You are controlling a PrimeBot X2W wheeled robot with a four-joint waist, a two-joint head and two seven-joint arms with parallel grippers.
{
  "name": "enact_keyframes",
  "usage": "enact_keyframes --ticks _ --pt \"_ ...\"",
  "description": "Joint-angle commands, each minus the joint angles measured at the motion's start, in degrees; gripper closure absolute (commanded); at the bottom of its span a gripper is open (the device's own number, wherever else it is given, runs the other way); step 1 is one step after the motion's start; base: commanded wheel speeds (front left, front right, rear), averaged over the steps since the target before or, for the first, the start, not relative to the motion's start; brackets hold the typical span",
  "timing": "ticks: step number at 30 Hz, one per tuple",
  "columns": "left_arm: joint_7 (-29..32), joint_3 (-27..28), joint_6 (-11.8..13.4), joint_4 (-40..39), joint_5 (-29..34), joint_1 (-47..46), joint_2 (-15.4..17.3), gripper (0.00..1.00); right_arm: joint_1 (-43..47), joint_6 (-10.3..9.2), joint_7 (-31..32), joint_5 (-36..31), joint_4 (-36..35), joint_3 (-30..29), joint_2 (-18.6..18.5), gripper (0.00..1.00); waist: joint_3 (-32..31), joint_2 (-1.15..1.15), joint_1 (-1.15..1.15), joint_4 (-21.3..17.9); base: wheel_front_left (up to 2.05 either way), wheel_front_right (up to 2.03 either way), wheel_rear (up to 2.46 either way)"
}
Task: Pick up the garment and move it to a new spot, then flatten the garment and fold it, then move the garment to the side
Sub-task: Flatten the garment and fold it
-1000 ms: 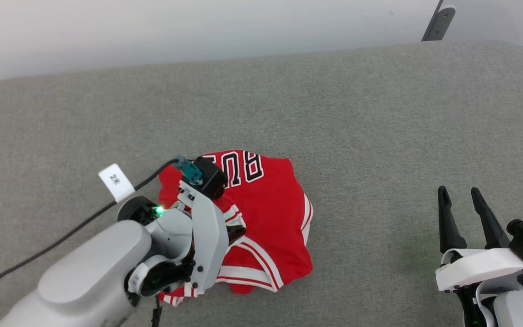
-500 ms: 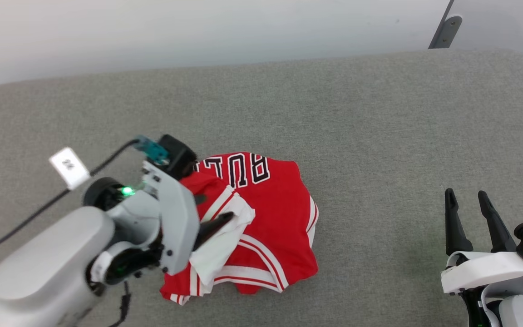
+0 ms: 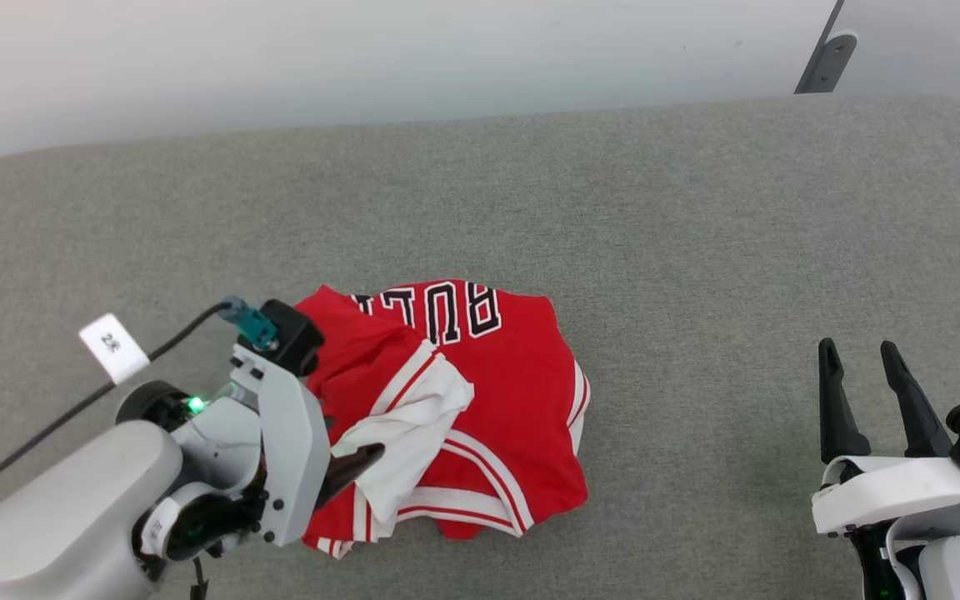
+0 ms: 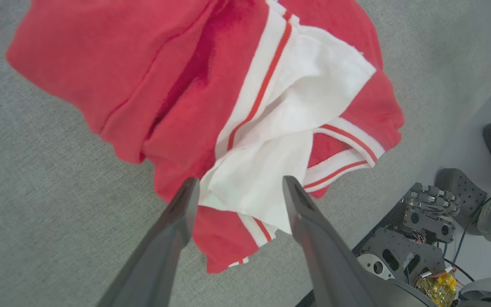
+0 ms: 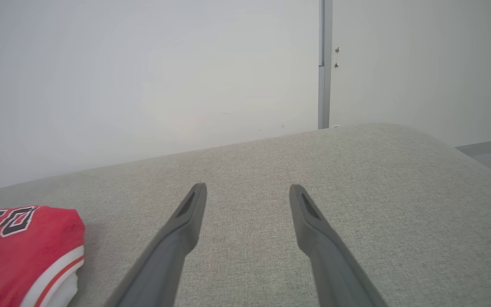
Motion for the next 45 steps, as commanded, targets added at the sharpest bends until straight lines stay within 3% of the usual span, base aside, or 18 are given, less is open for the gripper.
enact_keyframes --ticks 1,11,20,21,22,23,24,30,35,45 --pt "-0.6 -0.1 -0.6 0.4 0.5 0.4 -0.5 0.0 -0.4 -0.08 -0.3 -0.4 -0.2 0.1 -0.3 0.0 0.0 0.0 0.0 -0.1 0.0 0.0 0.0" --pt "-4.8 -1.5 -6.0 4.0 3.3 -1.5 -3.5 0.0 -0.7 -0.08 -0.3 -0.3 -0.2 0.3 -0.6 0.0 0.5 0.0 0.0 -0.6 0.0 0.0 0.0" --pt "-6.6 -2.7 -8.0 6.5 4.7 -2.9 -5.1 0.03 -0.9 -0.08 -0.3 -0.1 -0.2 0.3 -0.6 0.0 1.0 0.0 0.0 -1.2 0.0 0.0 0.0" --pt "-6.8 -2.8 -8.1 6.7 4.8 -3.0 -5.2 0.18 -0.9 -0.08 -0.3 -0.1 -0.2 0.3 -0.6 0.0 1.0 0.0 0.0 -1.2 0.0 0.0 0.0" --pt "-6.8 -2.9 -8.3 6.9 4.5 -3.1 -5.4 0.66 -0.9 -0.08 -0.3 -0.1 -0.2 0.3 -0.6 0.0 1.1 0.0 0.0 -1.3 0.0 0.0 0.0" --pt "-6.7 -3.0 -8.4 7.1 4.3 -3.2 -5.6 0.96 -0.9 -0.08 -0.3 -0.1 -0.2 0.2 -0.6 0.0 1.1 0.0 0.0 -1.3 0.0 0.0 0.0" --pt "-6.7 -3.0 -8.4 7.3 4.2 -3.3 -5.6 1.0 -0.9 -0.08 -0.3 -0.1 -0.3 0.2 -0.5 0.0 1.1 0.0 0.0 -1.3 0.0 0.0 0.0" --pt "-5.9 -2.7 -8.5 7.4 3.1 -4.1 -5.6 1.0 -0.5 -0.08 -0.3 -0.3 -0.3 -0.1 -0.4 0.0 1.1 0.0 0.0 -1.2 0.0 0.0 0.0" --pt "-5.3 -1.2 -6.5 6.3 1.2 -3.6 -4.2 1.0 0.0 -0.08 -0.3 -0.3 -0.4 -0.3 -0.4 0.0 0.9 0.0 0.0 -0.9 0.0 0.0 0.0" --pt "-4.0 4.0 1.5 2.1 -1.4 -0.9 7.3 1.0 0.6 -0.08 -0.3 -0.8 -0.8 -1.1 -0.5 0.0 1.2 0.0 0.0 0.8 0.0 0.0 0.0"
